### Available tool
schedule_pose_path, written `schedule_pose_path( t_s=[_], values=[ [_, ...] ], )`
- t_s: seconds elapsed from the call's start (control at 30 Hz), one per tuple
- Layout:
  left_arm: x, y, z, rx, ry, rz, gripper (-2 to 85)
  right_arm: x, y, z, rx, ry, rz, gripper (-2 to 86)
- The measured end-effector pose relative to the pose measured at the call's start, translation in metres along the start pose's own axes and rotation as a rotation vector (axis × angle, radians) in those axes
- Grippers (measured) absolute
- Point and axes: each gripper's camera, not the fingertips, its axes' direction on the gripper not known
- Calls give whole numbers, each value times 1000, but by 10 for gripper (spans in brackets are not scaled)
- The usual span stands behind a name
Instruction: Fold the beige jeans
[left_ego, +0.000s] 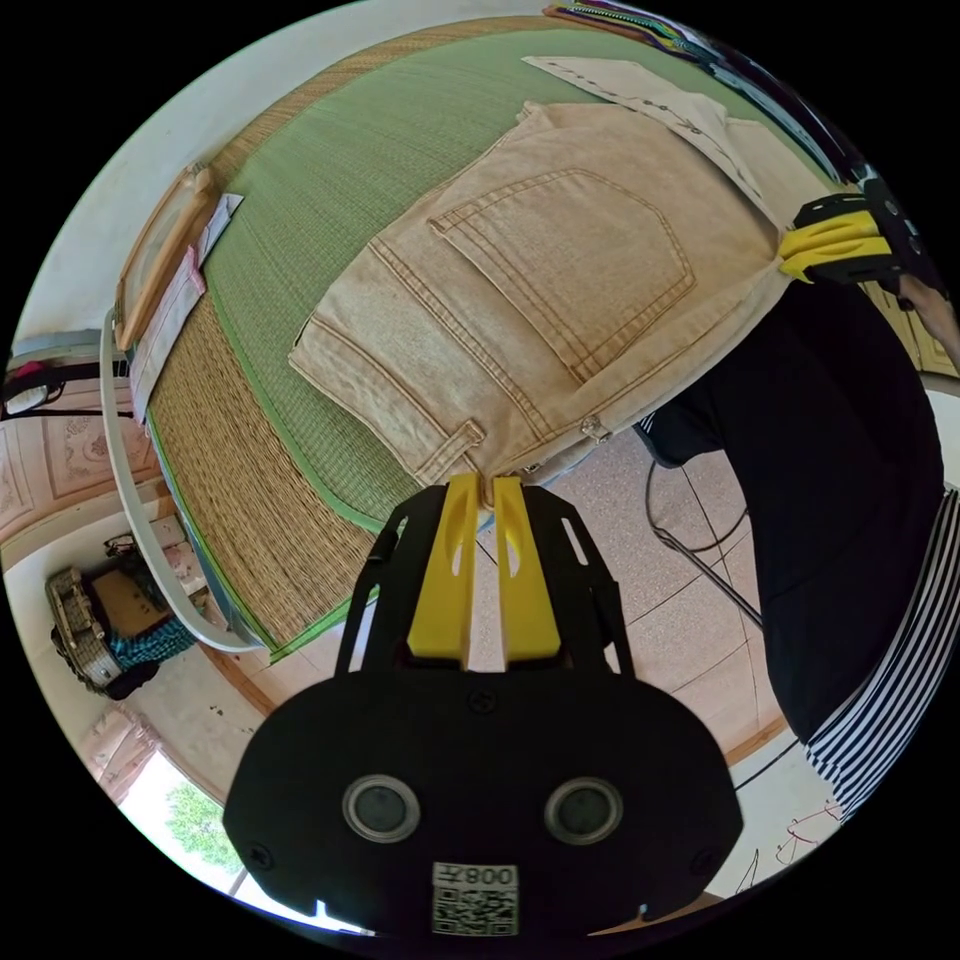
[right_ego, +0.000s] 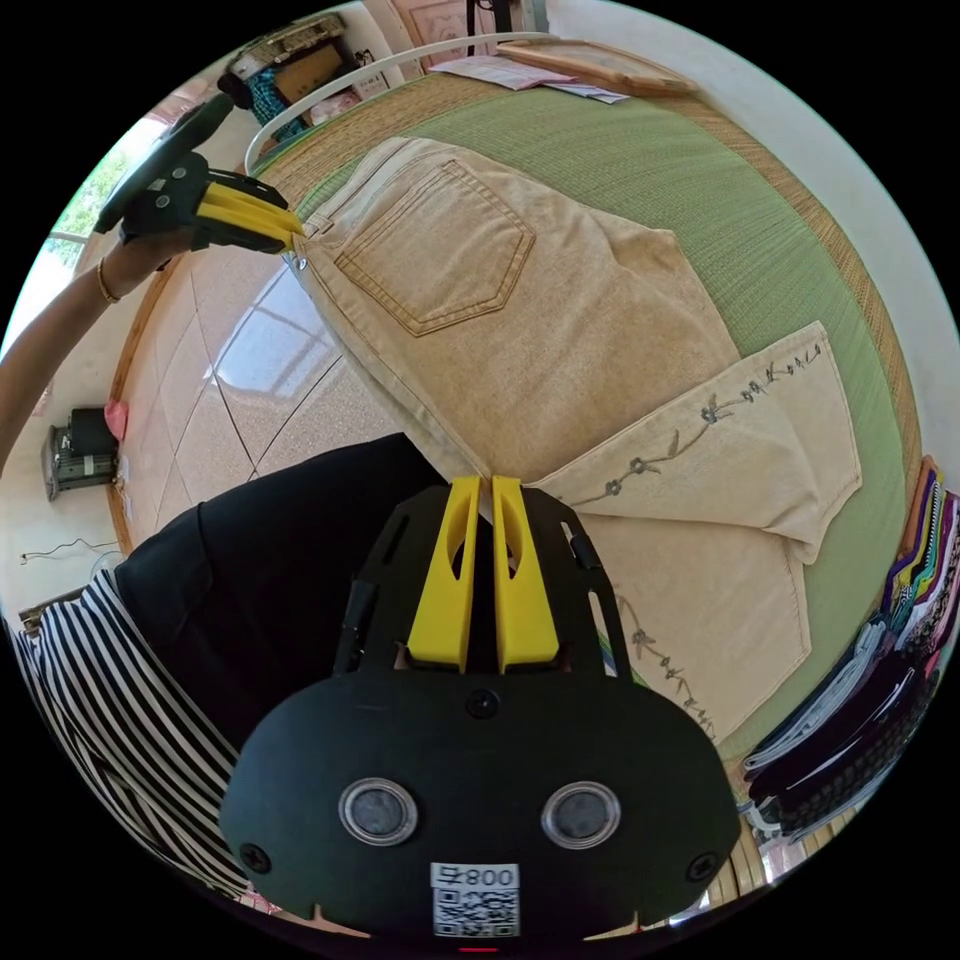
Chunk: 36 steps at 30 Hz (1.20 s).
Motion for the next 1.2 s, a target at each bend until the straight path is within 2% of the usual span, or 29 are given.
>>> schedule_pose_path(
  t_s=[0.4, 0.6, 0.87, 1.03, 1.2],
  values=[
    [-45, 16, 27, 55, 113, -91, 23, 32, 16, 6, 22, -28, 19, 26],
    [-65, 30, 36, 80, 111, -144, 25, 53, 26, 5, 43, -59, 53, 27],
    [-80, 34, 37, 274, 217, -260, 5, 81, 42, -1, 85, -102, 93, 29],
    [-95, 5, 70, 175, 263, -343, 2, 111, 60, -8, 150, -231, 179, 31],
    [-109, -9, 82, 163, 287, -344, 2, 145, 81, -17, 242, -437, 305, 20]
  ],
)
